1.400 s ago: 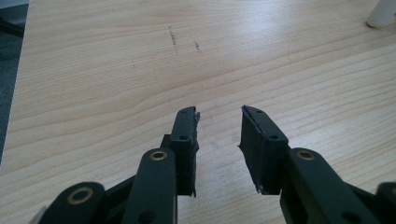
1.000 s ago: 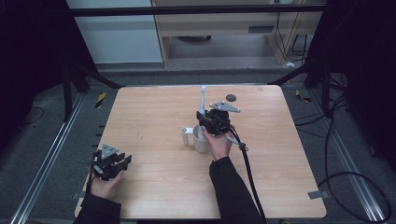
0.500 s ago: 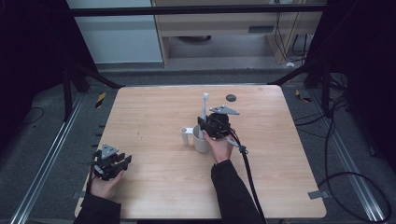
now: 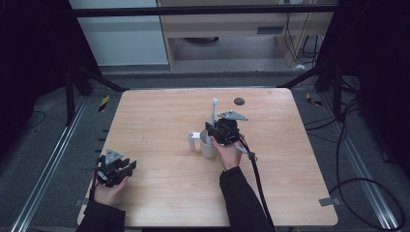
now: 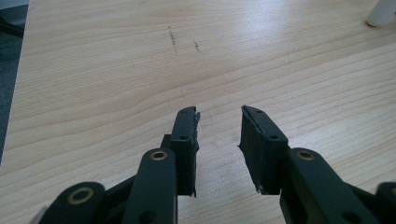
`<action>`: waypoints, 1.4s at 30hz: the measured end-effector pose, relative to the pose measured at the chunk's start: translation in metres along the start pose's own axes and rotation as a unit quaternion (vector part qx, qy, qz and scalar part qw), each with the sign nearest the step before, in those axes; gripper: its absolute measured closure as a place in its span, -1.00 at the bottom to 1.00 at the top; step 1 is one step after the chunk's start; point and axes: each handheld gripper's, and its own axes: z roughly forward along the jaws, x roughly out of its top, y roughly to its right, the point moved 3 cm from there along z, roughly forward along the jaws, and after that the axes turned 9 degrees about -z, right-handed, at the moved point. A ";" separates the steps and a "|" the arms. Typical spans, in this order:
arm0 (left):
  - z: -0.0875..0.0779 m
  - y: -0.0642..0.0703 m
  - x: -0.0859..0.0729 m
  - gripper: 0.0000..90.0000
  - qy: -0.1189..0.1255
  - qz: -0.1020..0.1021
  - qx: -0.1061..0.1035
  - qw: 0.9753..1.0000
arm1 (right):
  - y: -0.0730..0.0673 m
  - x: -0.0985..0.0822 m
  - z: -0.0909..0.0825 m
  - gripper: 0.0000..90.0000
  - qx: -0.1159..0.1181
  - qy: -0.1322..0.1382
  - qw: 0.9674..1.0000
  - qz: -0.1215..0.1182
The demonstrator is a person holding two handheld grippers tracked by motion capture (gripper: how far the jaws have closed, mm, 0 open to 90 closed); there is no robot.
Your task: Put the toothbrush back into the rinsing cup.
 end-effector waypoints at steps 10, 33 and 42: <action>0.000 0.000 0.000 0.47 0.000 0.001 0.000 1.000 | 0.003 0.000 -0.004 0.32 -0.006 0.000 1.000 -0.009; 0.000 0.000 0.000 0.45 0.000 0.001 0.002 1.000 | 0.018 -0.025 -0.065 -0.51 0.026 -0.035 0.998 -0.054; 0.000 0.000 -0.001 0.39 0.000 0.002 0.001 1.000 | 0.040 -0.047 -0.101 -0.60 0.031 -0.033 0.998 -0.049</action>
